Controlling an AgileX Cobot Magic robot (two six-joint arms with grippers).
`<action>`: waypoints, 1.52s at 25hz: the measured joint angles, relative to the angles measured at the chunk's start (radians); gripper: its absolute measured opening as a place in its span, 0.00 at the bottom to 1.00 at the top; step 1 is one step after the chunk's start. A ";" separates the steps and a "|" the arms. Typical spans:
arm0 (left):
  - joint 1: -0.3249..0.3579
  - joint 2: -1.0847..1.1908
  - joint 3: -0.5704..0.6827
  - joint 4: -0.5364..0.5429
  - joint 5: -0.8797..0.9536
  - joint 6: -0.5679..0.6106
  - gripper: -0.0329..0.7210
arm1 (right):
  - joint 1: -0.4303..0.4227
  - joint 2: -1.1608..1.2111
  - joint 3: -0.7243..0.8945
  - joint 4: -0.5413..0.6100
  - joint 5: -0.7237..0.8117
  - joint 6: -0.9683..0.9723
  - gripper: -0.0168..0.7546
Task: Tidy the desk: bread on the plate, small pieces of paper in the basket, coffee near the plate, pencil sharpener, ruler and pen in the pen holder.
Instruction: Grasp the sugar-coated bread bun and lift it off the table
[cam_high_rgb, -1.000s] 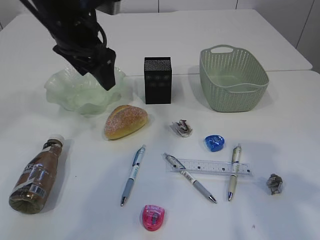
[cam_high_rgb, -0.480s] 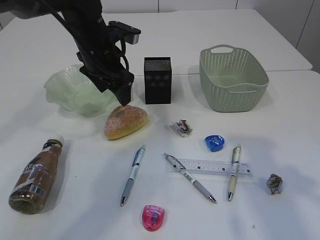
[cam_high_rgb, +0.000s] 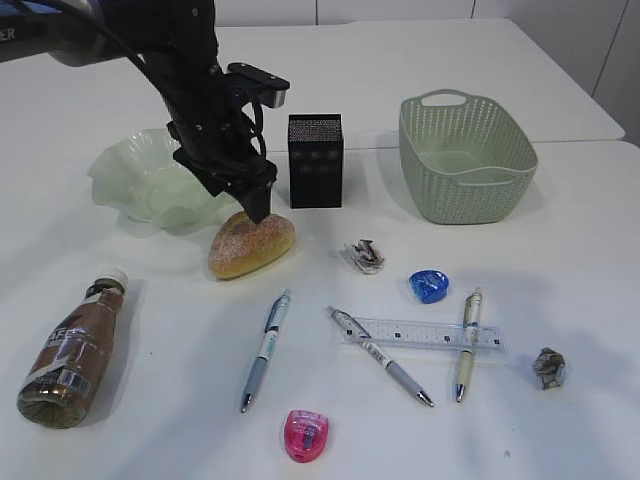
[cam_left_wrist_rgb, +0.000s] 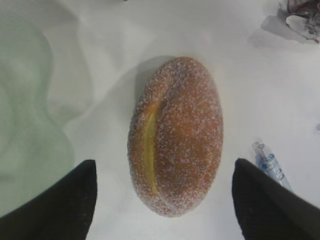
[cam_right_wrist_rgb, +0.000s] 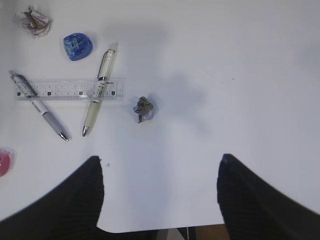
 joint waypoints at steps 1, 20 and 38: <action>0.000 0.002 0.000 0.000 -0.002 0.000 0.84 | 0.000 0.000 0.000 0.000 -0.002 0.000 0.74; 0.000 0.097 -0.002 -0.042 -0.054 0.000 0.84 | 0.000 0.000 0.000 0.000 -0.020 0.000 0.74; 0.000 0.138 -0.002 -0.044 -0.060 0.000 0.51 | 0.000 0.000 0.000 0.000 -0.039 0.000 0.74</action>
